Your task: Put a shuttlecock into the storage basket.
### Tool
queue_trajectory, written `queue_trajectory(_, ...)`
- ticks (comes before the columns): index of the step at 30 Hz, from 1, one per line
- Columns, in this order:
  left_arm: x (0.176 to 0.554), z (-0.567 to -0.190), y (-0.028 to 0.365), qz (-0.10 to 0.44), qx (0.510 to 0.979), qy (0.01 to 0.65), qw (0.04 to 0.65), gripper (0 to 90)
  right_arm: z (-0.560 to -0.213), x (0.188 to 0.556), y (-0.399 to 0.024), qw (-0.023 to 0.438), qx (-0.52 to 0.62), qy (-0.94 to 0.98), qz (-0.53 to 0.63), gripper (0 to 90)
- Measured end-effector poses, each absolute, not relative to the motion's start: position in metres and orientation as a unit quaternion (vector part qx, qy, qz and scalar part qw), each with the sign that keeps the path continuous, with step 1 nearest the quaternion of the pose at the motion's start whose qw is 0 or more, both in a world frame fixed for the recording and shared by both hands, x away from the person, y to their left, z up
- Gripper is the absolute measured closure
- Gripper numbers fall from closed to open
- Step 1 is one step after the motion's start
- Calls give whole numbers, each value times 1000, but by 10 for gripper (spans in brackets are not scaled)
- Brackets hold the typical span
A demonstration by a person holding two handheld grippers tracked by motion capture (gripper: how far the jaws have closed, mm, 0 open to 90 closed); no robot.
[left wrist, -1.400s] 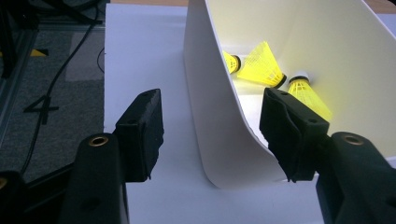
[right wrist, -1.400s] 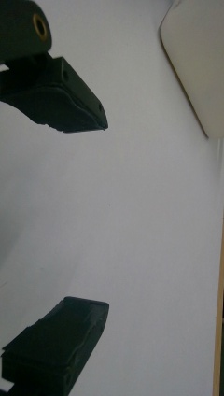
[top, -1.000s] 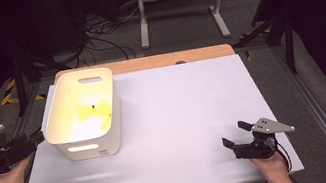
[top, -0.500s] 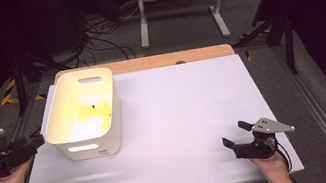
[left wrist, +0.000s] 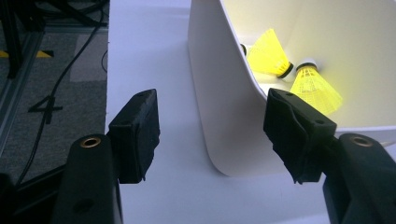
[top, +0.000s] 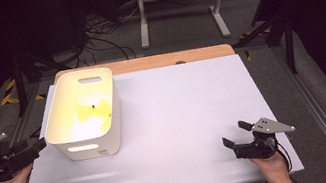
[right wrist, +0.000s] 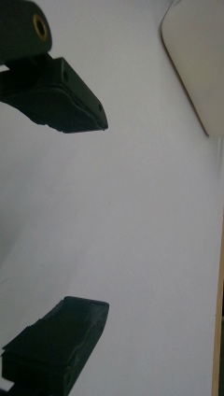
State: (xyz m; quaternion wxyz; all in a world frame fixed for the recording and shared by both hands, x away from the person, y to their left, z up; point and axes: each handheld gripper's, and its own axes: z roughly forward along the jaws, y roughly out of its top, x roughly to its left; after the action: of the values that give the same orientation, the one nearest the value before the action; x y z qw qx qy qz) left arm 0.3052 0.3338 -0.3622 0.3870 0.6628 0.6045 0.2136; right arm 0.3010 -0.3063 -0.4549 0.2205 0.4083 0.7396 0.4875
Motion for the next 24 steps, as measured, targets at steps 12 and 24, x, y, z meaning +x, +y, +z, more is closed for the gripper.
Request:
queue_trajectory(12, 293, -372, 331, 220, 660, 600, 395, 357, -455, 301, -306, 222, 408, 738, 488, 114)
queue_trajectory(24, 289, -380, 323, 217, 664, 587, 410, 344, -454, 300, -307, 224, 410, 736, 490, 114)
